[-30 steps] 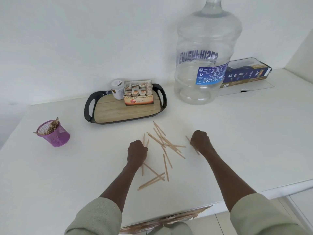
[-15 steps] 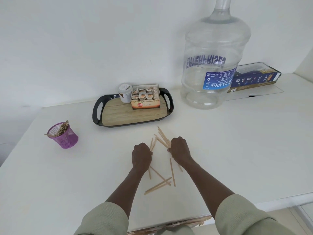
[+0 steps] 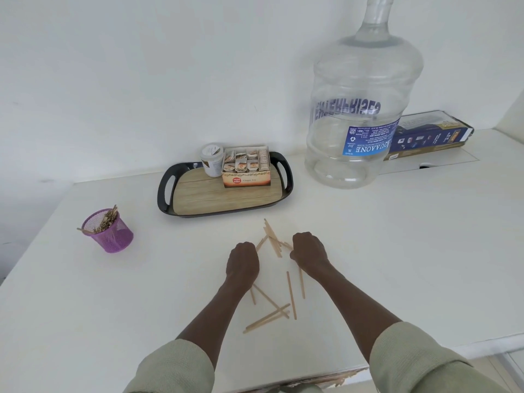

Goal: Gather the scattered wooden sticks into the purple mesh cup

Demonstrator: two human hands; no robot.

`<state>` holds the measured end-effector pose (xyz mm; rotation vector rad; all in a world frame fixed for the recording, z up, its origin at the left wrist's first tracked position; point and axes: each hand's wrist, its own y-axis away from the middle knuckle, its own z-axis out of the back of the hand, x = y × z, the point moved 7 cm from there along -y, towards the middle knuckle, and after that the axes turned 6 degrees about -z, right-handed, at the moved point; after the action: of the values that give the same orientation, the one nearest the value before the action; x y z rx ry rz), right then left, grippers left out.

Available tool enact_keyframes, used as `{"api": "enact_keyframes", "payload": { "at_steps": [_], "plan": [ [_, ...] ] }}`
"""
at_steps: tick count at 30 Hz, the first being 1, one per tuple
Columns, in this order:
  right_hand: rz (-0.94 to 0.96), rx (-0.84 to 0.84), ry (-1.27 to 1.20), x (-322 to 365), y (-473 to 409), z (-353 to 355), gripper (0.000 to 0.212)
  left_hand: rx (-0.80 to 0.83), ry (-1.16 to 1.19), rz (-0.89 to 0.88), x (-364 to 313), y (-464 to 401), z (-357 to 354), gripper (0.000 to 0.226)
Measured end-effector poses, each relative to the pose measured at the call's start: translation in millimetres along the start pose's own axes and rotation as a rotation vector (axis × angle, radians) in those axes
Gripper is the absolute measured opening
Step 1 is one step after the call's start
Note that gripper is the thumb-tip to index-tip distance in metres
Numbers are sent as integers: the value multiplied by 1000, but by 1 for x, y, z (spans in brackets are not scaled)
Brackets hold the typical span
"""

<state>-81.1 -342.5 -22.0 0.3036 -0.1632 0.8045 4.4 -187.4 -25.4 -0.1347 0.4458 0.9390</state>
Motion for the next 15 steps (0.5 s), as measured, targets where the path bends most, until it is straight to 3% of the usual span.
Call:
{"api": "enact_keyframes", "payload": {
  "at_steps": [2, 6, 10, 15],
  "plan": [
    [26, -4, 37, 4, 0, 4, 5, 5, 51, 43, 2, -3, 0, 22],
    [74, -19, 78, 13, -1, 6, 13, 1, 210, 75, 4, -16, -4, 20],
    [65, -18, 9, 17, -5, 5, 30, -5, 735, 265, 8, -18, -12, 23],
    [-79, -6, -252, 13, -11, 20, 17, 110, 1078, 422, 5, -13, -21, 31]
  ]
}}
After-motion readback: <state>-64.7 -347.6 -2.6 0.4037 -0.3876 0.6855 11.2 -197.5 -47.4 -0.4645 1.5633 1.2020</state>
